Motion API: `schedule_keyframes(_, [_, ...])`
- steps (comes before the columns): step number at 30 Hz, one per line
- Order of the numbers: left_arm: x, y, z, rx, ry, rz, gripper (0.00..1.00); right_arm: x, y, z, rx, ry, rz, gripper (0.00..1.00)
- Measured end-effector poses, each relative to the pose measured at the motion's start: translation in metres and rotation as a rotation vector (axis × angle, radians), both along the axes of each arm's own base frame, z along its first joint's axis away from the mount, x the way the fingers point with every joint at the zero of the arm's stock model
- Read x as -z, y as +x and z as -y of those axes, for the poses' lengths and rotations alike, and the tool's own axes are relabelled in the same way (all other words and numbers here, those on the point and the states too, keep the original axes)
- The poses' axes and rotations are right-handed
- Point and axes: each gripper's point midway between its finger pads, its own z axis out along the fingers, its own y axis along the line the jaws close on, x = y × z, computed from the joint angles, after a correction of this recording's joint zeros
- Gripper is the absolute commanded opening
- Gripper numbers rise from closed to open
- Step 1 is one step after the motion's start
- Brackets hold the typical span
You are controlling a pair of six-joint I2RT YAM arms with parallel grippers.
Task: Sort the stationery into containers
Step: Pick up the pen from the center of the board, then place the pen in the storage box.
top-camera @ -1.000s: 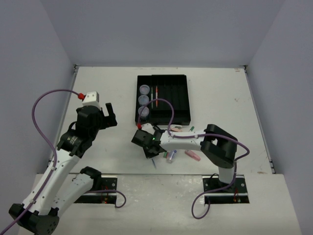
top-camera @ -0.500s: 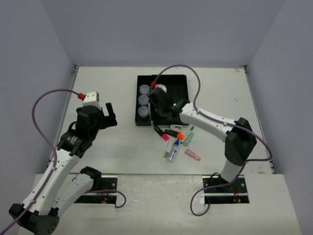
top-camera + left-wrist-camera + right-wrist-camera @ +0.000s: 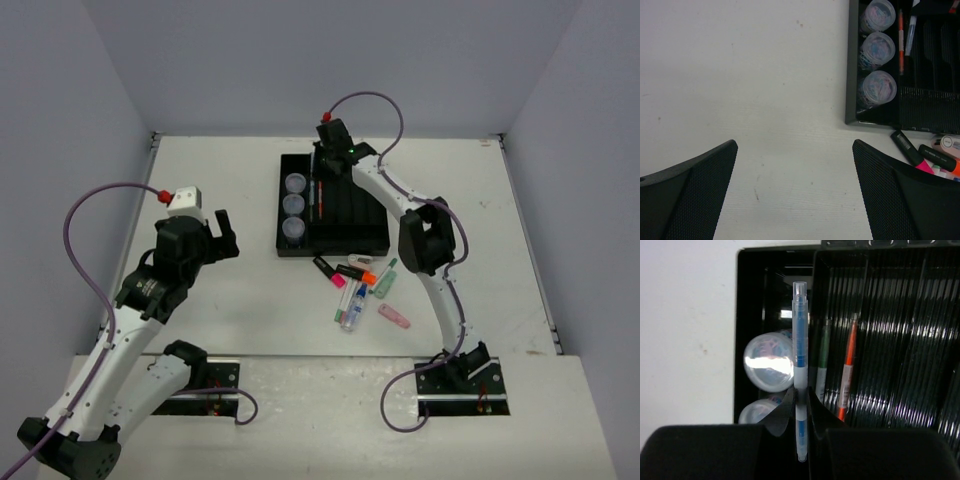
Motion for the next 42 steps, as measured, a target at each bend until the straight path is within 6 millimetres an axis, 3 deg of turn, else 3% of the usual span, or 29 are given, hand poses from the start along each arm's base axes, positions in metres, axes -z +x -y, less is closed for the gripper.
schedule_keyframes(2, [0.0, 0.0, 0.0, 0.0, 0.0, 0.0, 1.0, 0.024, 0.002, 0.001, -0.012, -0.025, -0.029, 0.0])
schedule_keyframes(5, [0.0, 0.0, 0.0, 0.0, 0.0, 0.0, 1.0, 0.045, -0.002, 0.003, -0.021, -0.053, -0.065, 0.0])
schedule_keyframes(8, [0.0, 0.0, 0.0, 0.0, 0.0, 0.0, 1.0, 0.048, -0.003, 0.003, -0.025, -0.055, -0.073, 0.07])
schedule_keyframes(14, [0.0, 0.0, 0.0, 0.0, 0.0, 0.0, 1.0, 0.049, -0.002, 0.002, -0.023, -0.051, -0.068, 0.43])
schedule_keyframes(20, [0.0, 0.0, 0.0, 0.0, 0.0, 0.0, 1.0, 0.053, -0.007, 0.01, -0.017, -0.067, -0.085, 0.49])
schedule_keyframes(23, [0.0, 0.0, 0.0, 0.0, 0.0, 0.0, 1.0, 0.037, -0.015, 0.014, -0.022, -0.069, -0.081, 0.52])
schedule_keyframes(26, [0.0, 0.0, 0.0, 0.0, 0.0, 0.0, 1.0, 0.002, -0.028, 0.02, -0.032, -0.058, -0.042, 0.61])
schedule_keyframes(28, [0.0, 0.0, 0.0, 0.0, 0.0, 0.001, 1.0, -0.033, -0.044, 0.028, -0.043, -0.048, 0.001, 0.75])
schedule_keyframes(30, [0.0, 0.0, 0.0, 0.0, 0.0, 0.001, 1.0, -0.081, -0.063, 0.039, -0.043, -0.034, 0.077, 0.94])
schedule_keyframes(31, [0.0, 0.0, 0.0, 0.0, 0.0, 0.002, 1.0, -0.108, -0.072, 0.044, -0.043, -0.019, 0.134, 0.99])
schedule_keyframes(33, [-0.001, 0.0, 0.0, 0.0, 0.001, 0.002, 1.0, -0.154, -0.092, 0.059, -0.031, 0.009, 0.234, 0.99])
schedule_keyframes(35, [-0.001, 0.0, 0.0, 0.001, 0.001, 0.005, 1.0, -0.186, -0.113, 0.075, -0.018, 0.035, 0.306, 0.99])
schedule_keyframes(38, [-0.002, -0.001, 0.0, 0.002, 0.0, 0.008, 1.0, -0.19, -0.131, 0.084, -0.027, 0.05, 0.31, 0.98])
schedule_keyframes(40, [-0.002, -0.001, -0.001, 0.002, 0.0, 0.009, 1.0, -0.161, -0.14, 0.081, -0.06, 0.043, 0.24, 0.97])
schedule_keyframes(42, [-0.002, -0.001, 0.0, 0.002, 0.0, 0.01, 1.0, -0.114, -0.153, 0.076, -0.097, 0.008, 0.147, 0.95])
